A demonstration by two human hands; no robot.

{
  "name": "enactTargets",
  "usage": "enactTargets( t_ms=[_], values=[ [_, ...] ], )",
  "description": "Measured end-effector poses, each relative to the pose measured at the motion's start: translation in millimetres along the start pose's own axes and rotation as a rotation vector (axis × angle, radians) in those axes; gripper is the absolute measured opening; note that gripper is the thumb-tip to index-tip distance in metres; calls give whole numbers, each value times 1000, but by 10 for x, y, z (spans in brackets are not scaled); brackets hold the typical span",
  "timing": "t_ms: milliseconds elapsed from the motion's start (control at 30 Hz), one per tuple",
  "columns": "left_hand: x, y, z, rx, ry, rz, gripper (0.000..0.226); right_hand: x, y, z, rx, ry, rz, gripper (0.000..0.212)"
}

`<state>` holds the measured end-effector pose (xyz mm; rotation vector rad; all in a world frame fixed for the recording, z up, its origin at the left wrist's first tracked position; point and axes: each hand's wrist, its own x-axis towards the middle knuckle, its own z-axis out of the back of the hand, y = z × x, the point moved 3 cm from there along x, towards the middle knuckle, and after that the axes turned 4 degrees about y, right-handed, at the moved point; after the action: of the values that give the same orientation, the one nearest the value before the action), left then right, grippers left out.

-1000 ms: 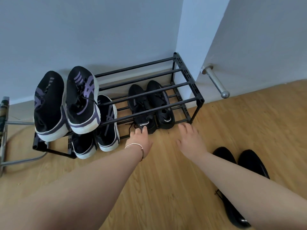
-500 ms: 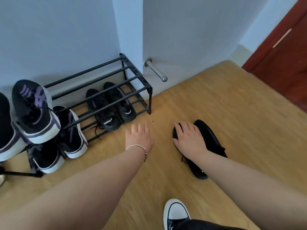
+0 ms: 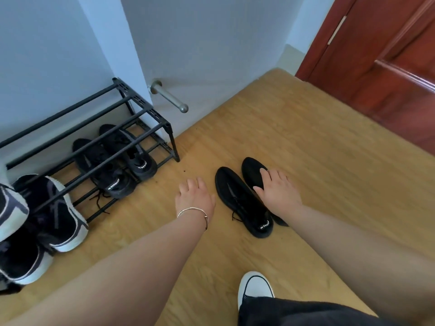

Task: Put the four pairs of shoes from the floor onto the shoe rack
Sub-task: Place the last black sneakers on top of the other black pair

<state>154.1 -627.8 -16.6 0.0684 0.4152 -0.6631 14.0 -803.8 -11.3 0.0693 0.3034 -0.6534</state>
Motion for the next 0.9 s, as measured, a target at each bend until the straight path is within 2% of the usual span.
enactTargets(
  t_ms=[200,300,433,533,667,767,900],
  values=[
    [186,-170,-218,20,50,18,66,263,-469,-271,36,72,-92,54],
    [263,-264,-366,12,89,39,57,383,-667,-402,26,126,-107,50],
    [404,-459,-558,-51,203,101,51,553,-879,-516,79,178,-170,49],
    [498,-603,-725,-140,348,179,53,703,-985,-597,161,271,-215,50],
    [544,-766,-957,-443,523,372,57,852,-1040,-777,323,450,-301,49],
    [526,-885,-1066,-726,605,456,48,907,-1043,-895,417,558,-372,48],
    [521,-940,-1105,-995,603,546,42,900,-1070,-920,612,595,-456,52]
  ],
)
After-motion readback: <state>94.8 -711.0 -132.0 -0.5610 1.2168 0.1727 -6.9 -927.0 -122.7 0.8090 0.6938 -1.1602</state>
